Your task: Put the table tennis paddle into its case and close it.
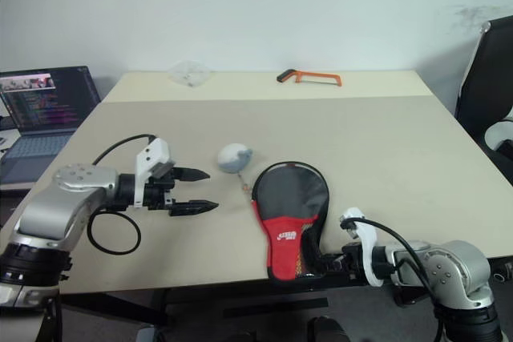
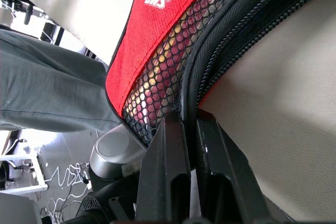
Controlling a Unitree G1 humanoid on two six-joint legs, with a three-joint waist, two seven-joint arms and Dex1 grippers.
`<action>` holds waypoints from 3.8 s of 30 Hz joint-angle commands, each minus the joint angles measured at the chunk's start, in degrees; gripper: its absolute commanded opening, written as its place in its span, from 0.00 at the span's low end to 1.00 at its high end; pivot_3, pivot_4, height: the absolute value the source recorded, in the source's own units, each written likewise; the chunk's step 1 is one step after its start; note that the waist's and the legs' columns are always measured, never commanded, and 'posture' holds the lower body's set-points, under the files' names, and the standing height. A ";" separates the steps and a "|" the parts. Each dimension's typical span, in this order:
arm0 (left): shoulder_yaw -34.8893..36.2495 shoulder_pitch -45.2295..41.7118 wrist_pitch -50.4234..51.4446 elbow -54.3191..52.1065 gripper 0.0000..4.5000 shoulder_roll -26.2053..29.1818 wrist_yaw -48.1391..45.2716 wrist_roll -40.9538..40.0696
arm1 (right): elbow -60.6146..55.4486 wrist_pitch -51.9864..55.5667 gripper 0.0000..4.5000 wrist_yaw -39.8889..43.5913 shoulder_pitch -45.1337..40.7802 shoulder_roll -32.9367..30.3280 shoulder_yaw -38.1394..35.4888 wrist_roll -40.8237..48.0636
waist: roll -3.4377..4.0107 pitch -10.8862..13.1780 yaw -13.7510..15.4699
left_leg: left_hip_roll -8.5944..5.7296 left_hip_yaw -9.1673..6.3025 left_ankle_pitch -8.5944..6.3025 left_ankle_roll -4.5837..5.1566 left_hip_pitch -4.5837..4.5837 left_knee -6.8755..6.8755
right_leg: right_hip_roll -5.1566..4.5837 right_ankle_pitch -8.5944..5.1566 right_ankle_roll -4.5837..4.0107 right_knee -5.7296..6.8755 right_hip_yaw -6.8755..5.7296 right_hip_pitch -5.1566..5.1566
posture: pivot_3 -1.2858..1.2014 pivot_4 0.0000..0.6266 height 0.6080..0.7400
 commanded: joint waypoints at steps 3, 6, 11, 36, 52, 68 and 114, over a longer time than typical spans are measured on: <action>0.49 -1.58 -1.65 0.02 1.00 -0.09 0.04 0.85 | -0.18 -2.38 0.01 -1.02 -1.26 0.28 0.45 -0.97 | -0.01 0.00 0.00 | 0.01 0.01 0.00 0.00 0.01 0.01 | 0.00 0.00 0.00 0.00 -0.01 0.00 | 0.52 0.24 1.00; 0.38 -1.79 -1.96 0.36 1.00 -0.27 0.03 1.11 | -0.72 -2.90 0.12 -0.54 -1.76 -0.66 0.31 -0.60 | -0.01 0.00 0.00 | 0.00 0.05 0.00 0.00 0.02 0.03 | 0.00 0.01 0.02 0.00 -0.01 0.01 | 0.52 0.24 1.00; 0.27 -2.30 -2.29 0.97 1.00 -0.67 -0.09 1.51 | -2.40 -4.75 0.45 1.68 -2.84 -4.33 -0.36 0.65 | -0.02 -0.01 0.01 | 0.00 0.07 0.00 0.00 0.04 0.05 | 0.01 0.02 0.04 0.00 -0.03 0.03 | 0.52 0.24 1.00; 1.14 -7.36 -9.04 8.88 1.00 -7.52 8.19 6.75 | 25.99 -54.88 0.99 -7.80 -16.45 17.91 21.60 -32.81 | -0.30 -0.19 0.17 | -0.03 0.08 0.02 -0.04 -0.07 0.04 | -0.21 0.27 -0.26 0.02 0.02 -0.10 | 0.52 0.24 1.00; -3.37 -20.30 -8.28 30.51 1.00 -19.03 26.01 17.28 | 40.09 -54.07 0.99 -7.10 -13.51 24.20 15.99 -35.17 | -0.75 -0.79 0.41 | -0.08 -0.16 0.01 -0.02 1.05 0.02 | -0.08 0.27 -0.26 -0.02 -0.14 1.03 | 0.52 0.24 1.00; -8.13 -33.08 -19.61 63.85 1.00 -34.64 40.41 28.17 | 37.20 -50.61 0.99 -8.02 -13.14 24.59 15.80 -36.30 | -0.83 -1.14 0.69 | -0.15 -0.20 0.00 -0.02 1.02 0.02 | -0.22 0.28 -0.24 -0.03 -0.17 1.05 | 0.52 0.24 1.00; -19.99 -42.44 -41.52 77.39 0.10 -47.44 80.17 53.44 | 38.44 -40.12 1.00 -5.27 -12.83 23.76 19.90 -40.97 | -0.83 -1.41 0.80 | -0.12 -0.27 -0.01 -0.03 1.10 0.00 | -0.24 0.09 0.11 -0.10 -0.48 1.20 | 0.52 0.24 1.00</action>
